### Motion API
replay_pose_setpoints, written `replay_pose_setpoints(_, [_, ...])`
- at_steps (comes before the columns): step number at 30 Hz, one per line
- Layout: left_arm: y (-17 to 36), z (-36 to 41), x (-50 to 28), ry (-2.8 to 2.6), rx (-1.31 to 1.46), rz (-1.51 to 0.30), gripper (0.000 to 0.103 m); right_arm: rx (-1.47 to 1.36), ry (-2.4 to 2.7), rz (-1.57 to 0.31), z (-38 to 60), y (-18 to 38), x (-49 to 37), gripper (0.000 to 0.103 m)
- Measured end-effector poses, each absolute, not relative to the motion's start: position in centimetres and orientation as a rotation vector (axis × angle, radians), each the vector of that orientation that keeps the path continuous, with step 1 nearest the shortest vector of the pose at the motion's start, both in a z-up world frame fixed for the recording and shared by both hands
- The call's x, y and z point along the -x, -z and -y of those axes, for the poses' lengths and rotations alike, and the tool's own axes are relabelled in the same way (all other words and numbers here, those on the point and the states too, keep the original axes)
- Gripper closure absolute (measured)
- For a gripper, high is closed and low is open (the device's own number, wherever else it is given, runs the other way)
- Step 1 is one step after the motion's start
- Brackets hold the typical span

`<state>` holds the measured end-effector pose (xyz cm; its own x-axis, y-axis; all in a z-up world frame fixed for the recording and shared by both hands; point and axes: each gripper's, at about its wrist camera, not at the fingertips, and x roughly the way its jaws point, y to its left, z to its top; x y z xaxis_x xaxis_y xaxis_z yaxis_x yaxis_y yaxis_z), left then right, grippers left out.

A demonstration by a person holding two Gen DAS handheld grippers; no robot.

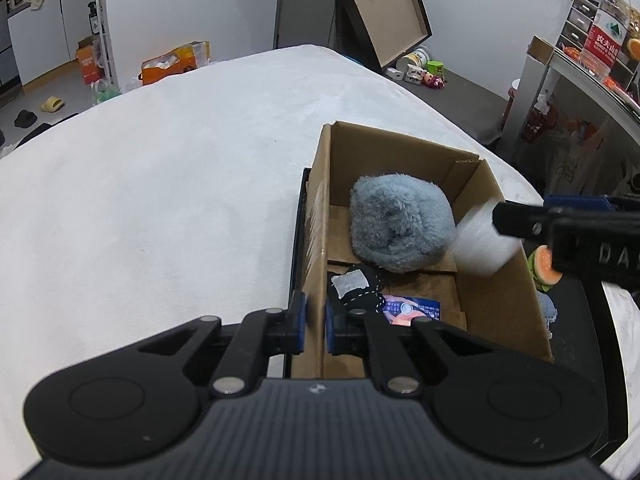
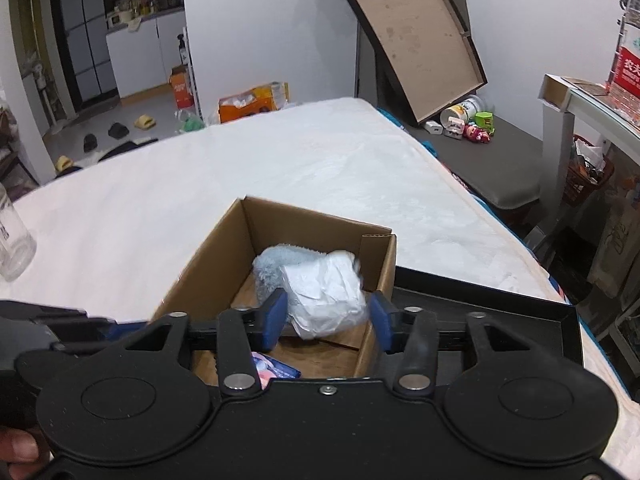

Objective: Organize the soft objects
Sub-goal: 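Carry the white bundle into the box while the left gripper grips the box wall, then open the right gripper and move it back over the tray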

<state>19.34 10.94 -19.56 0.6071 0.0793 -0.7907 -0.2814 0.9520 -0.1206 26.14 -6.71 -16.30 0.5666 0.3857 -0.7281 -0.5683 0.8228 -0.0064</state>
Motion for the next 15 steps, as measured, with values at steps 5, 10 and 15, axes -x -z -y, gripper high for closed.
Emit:
replay_pose_setpoints(5, [19.4, -10.6, -19.4, -0.208, 0.234, -0.9, 0.094, 0.28, -0.561, -0.788, 6.5, 16.6, -25.7, 0.032])
replay_pose_setpoints(10, [19.1, -10.6, -19.3, -0.207, 0.232, -0.9, 0.094, 0.272, -0.542, -0.793, 7.3, 16.5, -25.3, 0.026])
replay_pose_setpoints(15, [18.5, -10.1, -19.1, -0.209, 0.219, -0.893, 0.091, 0.261, -0.52, -0.8, 8.8, 16.1, -24.9, 0.024])
